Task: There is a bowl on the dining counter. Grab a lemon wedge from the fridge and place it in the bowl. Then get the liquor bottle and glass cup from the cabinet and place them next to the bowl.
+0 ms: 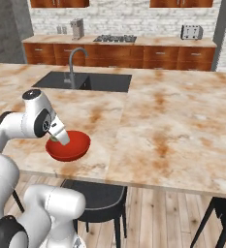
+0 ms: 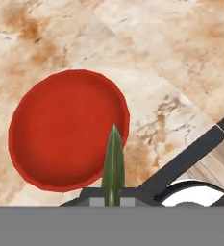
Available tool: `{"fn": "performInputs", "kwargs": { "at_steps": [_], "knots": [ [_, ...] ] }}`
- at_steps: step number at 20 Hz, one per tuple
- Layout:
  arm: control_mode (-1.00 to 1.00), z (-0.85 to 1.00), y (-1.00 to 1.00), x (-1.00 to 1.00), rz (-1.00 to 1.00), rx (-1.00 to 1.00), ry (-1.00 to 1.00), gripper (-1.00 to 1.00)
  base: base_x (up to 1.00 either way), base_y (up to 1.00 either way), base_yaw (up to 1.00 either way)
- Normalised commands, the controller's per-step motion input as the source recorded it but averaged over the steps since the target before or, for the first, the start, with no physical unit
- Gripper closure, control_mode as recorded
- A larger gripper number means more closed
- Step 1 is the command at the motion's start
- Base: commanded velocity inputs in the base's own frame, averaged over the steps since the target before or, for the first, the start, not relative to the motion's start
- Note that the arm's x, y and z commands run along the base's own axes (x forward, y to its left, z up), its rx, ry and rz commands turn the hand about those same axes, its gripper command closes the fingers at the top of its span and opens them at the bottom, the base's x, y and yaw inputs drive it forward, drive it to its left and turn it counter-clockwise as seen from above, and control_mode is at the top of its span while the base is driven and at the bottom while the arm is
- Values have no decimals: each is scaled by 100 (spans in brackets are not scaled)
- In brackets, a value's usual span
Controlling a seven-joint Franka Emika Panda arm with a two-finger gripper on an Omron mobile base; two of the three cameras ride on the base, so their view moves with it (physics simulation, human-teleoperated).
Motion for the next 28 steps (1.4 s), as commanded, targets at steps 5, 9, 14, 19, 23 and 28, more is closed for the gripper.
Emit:
{"fn": "performInputs", "kwargs": {
  "at_steps": [5, 9, 14, 19, 23, 28],
  "knots": [
    [-100, -37, 17, 53, -2, 0, 7, 100, 0, 0, 0],
    [-100, -29, 21, 44, -4, 0, 7, 100, 0, 0, 0],
    [-100, -33, 11, 28, -2, 0, 4, 100, 0, 0, 0],
    [-100, -34, 2, 11, -1, 0, 1, 100, 0, 0, 0],
    [-100, -30, 0, 9, -1, 0, 3, 100, 0, 0, 0],
    [-100, -24, 0, 14, -2, 0, 2, 100, 0, 0, 0]
  ]
}}
